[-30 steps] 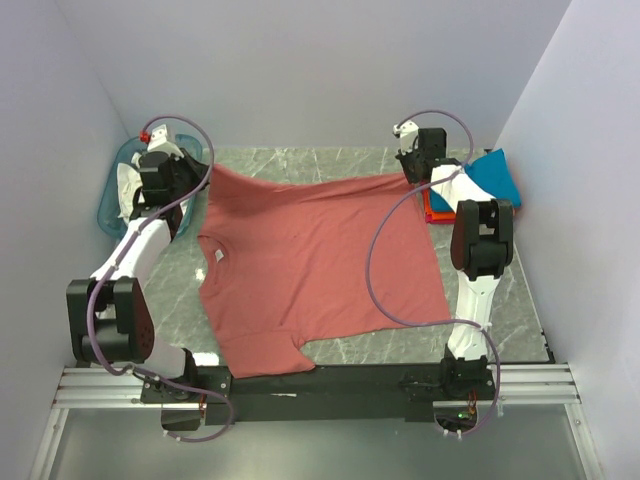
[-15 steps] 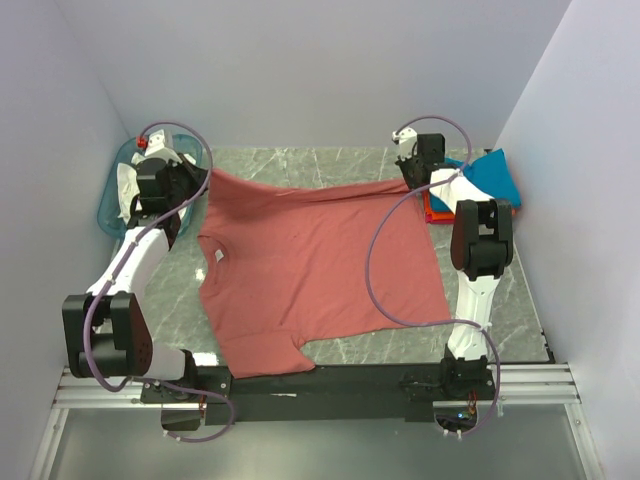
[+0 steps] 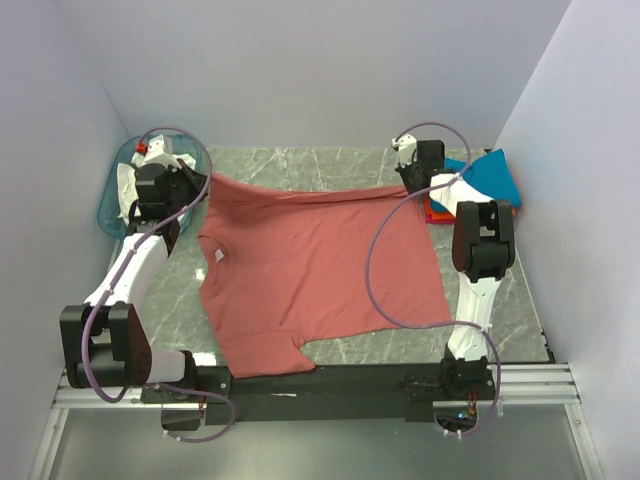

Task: Fold and stack the t-shirts
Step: Fold the tshirt

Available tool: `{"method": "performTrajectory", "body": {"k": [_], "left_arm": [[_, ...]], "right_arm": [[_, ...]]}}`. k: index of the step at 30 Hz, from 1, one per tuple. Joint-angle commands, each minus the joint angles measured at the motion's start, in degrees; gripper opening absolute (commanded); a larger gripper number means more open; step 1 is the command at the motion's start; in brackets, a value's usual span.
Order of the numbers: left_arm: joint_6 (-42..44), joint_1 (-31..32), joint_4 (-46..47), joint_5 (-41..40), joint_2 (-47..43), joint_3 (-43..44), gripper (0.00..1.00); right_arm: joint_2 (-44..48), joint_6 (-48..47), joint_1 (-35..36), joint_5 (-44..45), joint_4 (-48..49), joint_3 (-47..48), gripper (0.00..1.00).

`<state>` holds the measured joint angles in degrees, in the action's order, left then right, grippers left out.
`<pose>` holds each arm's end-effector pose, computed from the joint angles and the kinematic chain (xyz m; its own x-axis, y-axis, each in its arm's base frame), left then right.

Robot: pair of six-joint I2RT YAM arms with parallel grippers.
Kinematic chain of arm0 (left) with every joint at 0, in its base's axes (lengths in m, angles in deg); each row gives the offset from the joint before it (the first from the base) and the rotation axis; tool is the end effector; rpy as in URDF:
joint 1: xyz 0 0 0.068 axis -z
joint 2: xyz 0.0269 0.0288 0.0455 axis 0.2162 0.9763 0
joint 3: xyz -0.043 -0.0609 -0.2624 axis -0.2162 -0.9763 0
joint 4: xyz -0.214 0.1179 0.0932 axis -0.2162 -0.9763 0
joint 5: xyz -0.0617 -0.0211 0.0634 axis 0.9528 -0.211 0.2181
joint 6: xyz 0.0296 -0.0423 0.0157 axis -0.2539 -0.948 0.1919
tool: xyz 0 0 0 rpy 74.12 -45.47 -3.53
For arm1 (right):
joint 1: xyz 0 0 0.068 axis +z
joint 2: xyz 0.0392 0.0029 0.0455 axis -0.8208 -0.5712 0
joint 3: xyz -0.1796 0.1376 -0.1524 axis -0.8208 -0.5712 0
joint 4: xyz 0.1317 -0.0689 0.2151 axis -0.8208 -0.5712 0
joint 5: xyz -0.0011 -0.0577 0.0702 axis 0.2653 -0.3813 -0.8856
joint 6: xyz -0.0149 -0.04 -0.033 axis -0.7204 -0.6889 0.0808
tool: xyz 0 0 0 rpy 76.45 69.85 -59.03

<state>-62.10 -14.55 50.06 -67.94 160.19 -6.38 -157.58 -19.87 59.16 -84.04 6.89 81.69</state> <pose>0.3137 0.0048 0.3077 -0.2803 -0.4771 -0.8330 0.0135 0.8657 -0.5004 0.4827 0.0361 0.1889 -0.5274 -0.4994 -0.6873 -0.4132 0.8576 -0.3061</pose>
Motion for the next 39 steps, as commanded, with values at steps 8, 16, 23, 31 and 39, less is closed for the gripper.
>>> {"method": "performTrajectory", "body": {"k": [8, 16, 23, 31, 39], "left_arm": [[-0.4, -0.1, -0.4, 0.3, -2.9, -1.8, 0.00], [-0.5, 0.0, -1.4, 1.0, -5.4, -3.4, 0.00], [-0.4, 0.3, -2.4, 1.4, -6.6, -4.3, 0.00], [-0.1, 0.9, -3.2, 1.2, -5.9, -4.3, 0.00], [0.2, 1.4, -4.3, 1.3, -5.9, -4.5, 0.00]], "right_arm": [[8.2, -0.9, 0.1, 0.2, 3.8, -4.4, 0.02], [9.2, -1.5, 0.1, 0.2, 4.1, -6.9, 0.02], [9.5, -1.9, 0.0, 0.4, 4.3, -8.3, 0.03], [9.5, -2.1, 0.0, 0.3, 4.1, -8.8, 0.05], [10.3, -2.6, 0.0, 0.3, 4.8, -10.8, 0.06]]}}
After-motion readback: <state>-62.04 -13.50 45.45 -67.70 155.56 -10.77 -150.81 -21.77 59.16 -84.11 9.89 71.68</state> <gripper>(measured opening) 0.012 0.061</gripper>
